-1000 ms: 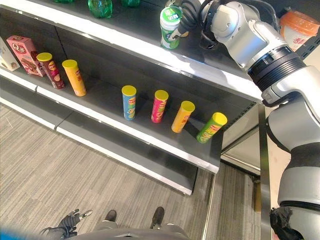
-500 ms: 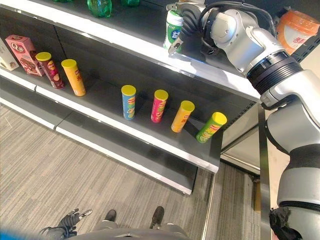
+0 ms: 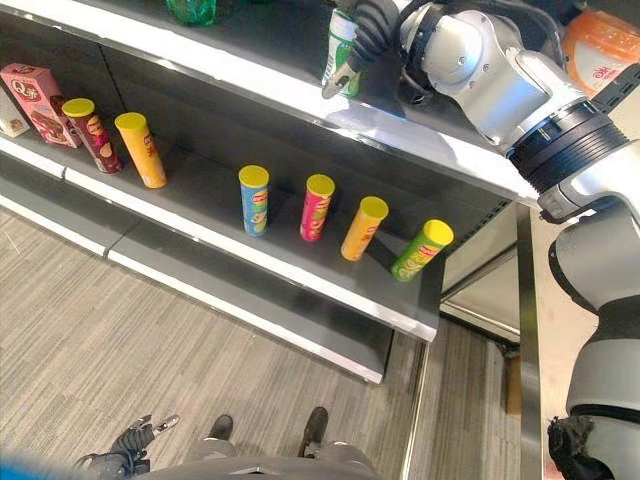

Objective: Put the goods on the table back onto the shelves and tidy them up.

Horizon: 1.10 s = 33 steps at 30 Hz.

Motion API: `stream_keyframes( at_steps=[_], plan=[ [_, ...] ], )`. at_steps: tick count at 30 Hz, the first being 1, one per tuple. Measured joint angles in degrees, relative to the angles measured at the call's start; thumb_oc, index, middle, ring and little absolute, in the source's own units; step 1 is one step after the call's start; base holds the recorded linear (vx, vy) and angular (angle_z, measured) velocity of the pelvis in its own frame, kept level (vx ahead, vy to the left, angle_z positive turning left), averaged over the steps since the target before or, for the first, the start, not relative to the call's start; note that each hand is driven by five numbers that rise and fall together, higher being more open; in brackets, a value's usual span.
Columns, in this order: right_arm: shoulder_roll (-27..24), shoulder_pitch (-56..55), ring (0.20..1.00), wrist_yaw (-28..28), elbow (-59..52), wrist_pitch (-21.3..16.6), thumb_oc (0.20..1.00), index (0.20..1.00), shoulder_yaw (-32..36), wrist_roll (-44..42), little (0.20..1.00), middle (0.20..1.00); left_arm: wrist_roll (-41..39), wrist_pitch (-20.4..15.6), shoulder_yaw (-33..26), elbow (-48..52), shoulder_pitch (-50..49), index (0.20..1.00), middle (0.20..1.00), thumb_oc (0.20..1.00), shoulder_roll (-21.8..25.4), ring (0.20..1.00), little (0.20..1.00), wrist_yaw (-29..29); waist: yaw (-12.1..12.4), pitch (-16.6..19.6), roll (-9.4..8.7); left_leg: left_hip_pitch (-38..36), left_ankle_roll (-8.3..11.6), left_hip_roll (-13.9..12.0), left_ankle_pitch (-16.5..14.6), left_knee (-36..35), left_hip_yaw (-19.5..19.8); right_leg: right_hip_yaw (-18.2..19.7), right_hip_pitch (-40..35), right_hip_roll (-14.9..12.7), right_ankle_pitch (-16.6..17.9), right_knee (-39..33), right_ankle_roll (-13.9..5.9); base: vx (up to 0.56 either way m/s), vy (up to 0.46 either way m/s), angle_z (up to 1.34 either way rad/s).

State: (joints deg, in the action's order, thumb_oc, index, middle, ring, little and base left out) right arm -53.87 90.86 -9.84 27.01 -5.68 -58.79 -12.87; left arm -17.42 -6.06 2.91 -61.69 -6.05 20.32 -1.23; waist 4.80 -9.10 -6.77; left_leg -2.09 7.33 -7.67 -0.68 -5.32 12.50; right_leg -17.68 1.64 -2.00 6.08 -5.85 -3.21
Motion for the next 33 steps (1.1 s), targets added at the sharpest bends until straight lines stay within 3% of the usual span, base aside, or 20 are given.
stream_keyframes(
  at_steps=[10, 16, 20, 23, 25, 26, 30, 33],
  plan=[
    [-1.6, 2.0, 1.0, 3.3, -0.3, -2.1, 1.0, 1.0, 0.0, -3.5, 1.0, 1.0, -0.4, -0.1, -1.1, 0.0, 0.1, 1.0, 1.0, 1.0, 0.1, 1.0, 1.0, -0.9, -0.1, -0.1, -0.05, -0.1, 0.02, 0.0, 0.0, 0.0, -0.3, 0.2, 0.0, 0.0, 0.0, 0.0, 0.01, 0.0, 0.002, 0.0],
    [-8.6, 4.2, 1.0, 5.9, 1.7, -4.4, 1.0, 1.0, 0.7, -5.6, 1.0, 1.0, -0.4, -0.3, -1.5, -1.7, 0.1, 1.0, 1.0, 1.0, 0.1, 1.0, 1.0, -1.0, -0.6, -0.1, -0.87, -0.3, 0.05, 0.0, 0.0, 0.0, -0.9, 0.7, 0.1, -0.2, 0.1, 0.0, 0.06, -0.03, 0.039, -0.03],
    [-14.1, 4.0, 1.0, 8.0, -4.8, -5.1, 1.0, 1.0, 3.7, -5.7, 1.0, 1.0, -0.4, -0.1, -1.9, -1.7, -0.5, 1.0, 1.0, 1.0, 0.1, 1.0, 1.0, -1.1, -1.8, -0.1, -1.14, -1.0, 0.06, 0.1, 0.0, 0.0, -2.0, 1.4, 0.1, -0.3, 0.5, 0.0, 0.59, -0.03, 0.047, -0.12],
    [-15.3, 1.4, 1.0, 9.1, -12.2, -6.1, 1.0, 1.0, 9.6, -5.6, 1.0, 1.0, -0.3, -0.1, -3.0, -1.9, 0.4, 1.0, 1.0, 1.0, 0.2, 1.0, 1.0, -1.1, -4.4, 0.0, -1.45, -2.0, 0.33, 0.0, -0.3, 0.0, -3.7, 2.7, 0.2, 0.0, 1.0, 0.0, 0.84, -0.06, 0.128, -0.25],
    [-18.0, -3.9, 1.0, 10.6, -24.4, -7.0, 1.0, 1.0, 16.1, -4.5, 1.0, 1.0, 0.3, 0.1, -3.4, -2.0, 1.3, 1.0, 1.0, 1.0, 0.0, 1.0, 1.0, -1.2, -5.7, 0.0, -1.74, -3.3, 0.04, 0.1, -0.7, 0.0, -7.1, 5.5, 0.3, 0.1, 1.4, 0.0, 0.86, -0.04, 0.134, -0.59],
    [-18.4, -3.8, 1.0, 10.7, -27.3, -7.8, 1.0, 1.0, 16.2, -3.3, 1.0, 1.0, 0.5, 0.2, -3.4, -2.0, 1.2, 1.0, 1.0, 1.0, 0.0, 1.0, 1.0, -1.2, -6.4, 0.0, -1.71, -3.8, -0.09, 0.2, -0.9, -0.3, -7.8, 6.1, 0.1, 0.1, 1.5, 0.0, 0.69, -0.03, 0.118, -0.71],
    [-20.3, -6.8, 1.0, 12.1, -29.8, -9.3, 1.0, 1.0, 16.8, -0.3, 1.0, 1.0, 1.0, 0.2, -3.9, -1.6, 3.5, 1.0, 1.0, 1.0, 0.4, 1.0, 1.0, -2.0, -9.3, 1.7, -2.89, -5.1, -0.2, 0.5, -1.4, -0.3, -10.8, 9.0, 0.2, 0.2, 1.7, -0.1, 0.16, -0.05, 0.102, -0.35],
    [-22.3, -13.7, 1.0, 13.1, -30.8, -9.5, 1.0, 1.0, 22.4, 1.6, 1.0, 1.0, 2.4, 0.3, -3.8, -1.7, 4.2, 1.0, 1.0, 1.0, 0.1, 1.0, 1.0, -2.4, -12.2, 4.3, -4.09, -5.7, -0.62, 1.0, -1.6, -0.3, -13.4, 11.5, 1.2, 0.1, 2.5, 0.0, -0.25, -0.07, 0.102, -0.45]
  ],
)
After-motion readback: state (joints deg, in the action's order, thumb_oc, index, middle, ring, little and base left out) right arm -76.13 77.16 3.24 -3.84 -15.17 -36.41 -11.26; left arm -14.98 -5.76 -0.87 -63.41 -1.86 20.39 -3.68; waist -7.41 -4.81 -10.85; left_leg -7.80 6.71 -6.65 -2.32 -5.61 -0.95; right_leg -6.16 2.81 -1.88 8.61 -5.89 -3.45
